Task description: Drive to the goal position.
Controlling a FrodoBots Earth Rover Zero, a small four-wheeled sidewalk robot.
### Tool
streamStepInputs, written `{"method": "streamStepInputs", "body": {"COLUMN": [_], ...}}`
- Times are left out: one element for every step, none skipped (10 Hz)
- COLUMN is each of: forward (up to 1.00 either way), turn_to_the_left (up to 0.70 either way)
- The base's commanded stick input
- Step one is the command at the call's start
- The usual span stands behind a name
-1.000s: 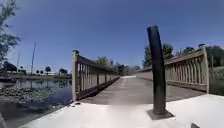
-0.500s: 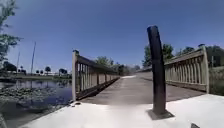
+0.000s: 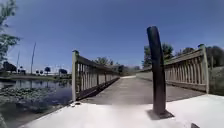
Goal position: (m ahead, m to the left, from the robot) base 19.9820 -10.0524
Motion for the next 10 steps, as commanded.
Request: {"method": "streamStepInputs", "body": {"forward": [0.70, 0.70, 0.70, 0.70, 0.70, 0.70, 0.70, 0.70, 0.70, 0.70], "turn_to_the_left": [0.00, 0.00, 0.00, 0.00, 0.00, 0.00, 0.00, 0.00, 0.00, 0.00]}}
